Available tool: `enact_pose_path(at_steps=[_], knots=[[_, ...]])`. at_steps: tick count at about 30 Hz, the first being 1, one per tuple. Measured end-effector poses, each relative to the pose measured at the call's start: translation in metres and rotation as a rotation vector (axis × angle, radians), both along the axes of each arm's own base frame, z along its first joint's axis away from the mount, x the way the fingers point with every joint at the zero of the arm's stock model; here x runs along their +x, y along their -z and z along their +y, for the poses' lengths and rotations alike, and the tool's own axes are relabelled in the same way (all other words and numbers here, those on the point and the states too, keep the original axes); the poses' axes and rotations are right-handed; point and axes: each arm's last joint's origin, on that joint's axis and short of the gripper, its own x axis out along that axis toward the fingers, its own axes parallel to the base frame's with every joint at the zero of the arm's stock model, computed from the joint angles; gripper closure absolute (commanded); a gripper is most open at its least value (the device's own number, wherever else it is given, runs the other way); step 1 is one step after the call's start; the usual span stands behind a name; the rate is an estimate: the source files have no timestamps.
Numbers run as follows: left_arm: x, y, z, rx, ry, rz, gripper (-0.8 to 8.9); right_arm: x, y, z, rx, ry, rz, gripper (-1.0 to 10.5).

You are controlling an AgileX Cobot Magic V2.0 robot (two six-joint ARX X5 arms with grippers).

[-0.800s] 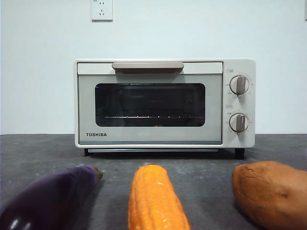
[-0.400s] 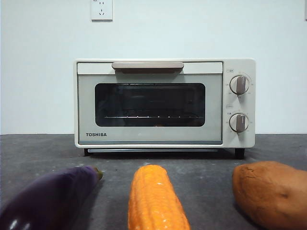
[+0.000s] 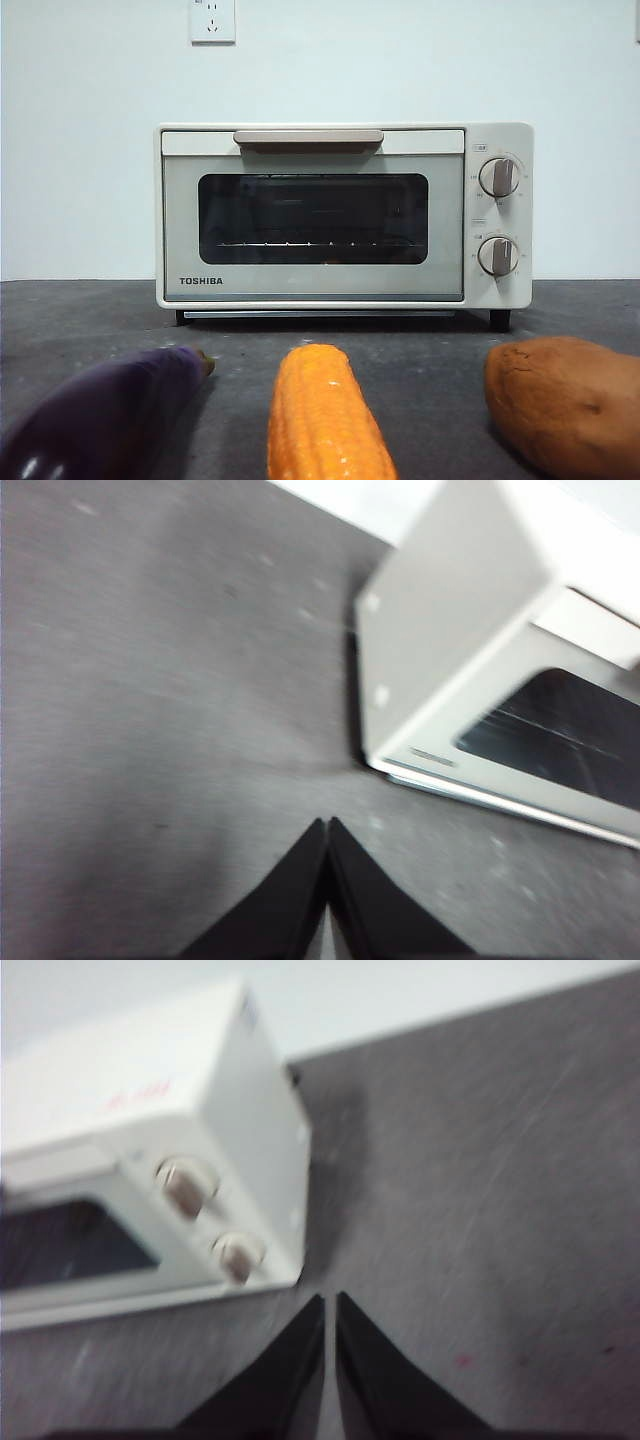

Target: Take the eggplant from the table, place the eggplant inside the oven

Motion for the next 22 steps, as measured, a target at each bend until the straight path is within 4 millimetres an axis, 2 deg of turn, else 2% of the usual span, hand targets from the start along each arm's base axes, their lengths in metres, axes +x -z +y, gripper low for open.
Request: enact_pose_path(at_steps=[6,8,15,19,22], knots=[[0.032,-0.021,-0.008,-0.006,0.189,0.133,8.07,0.022,-0.009,0.004,0.006,-0.173,0.183,9.4],[0.041,-0.027,-0.011,-0.004,0.246,0.165,8.07,0.029,-0.010,0.006,0.024,-0.235,0.249,9.0],[0.059,-0.043,-0.029,0.037,0.383,0.210,8.07,0.047,0.002,0.013,0.076,-0.329,0.461,5.6],[0.058,-0.045,-0.038,0.049,0.436,0.201,8.07,0.060,0.003,0.018,0.083,-0.349,0.427,5.6],[0.057,-0.045,-0.040,0.051,0.447,0.201,8.07,0.065,-0.002,0.023,0.173,-0.416,0.373,5.6]])
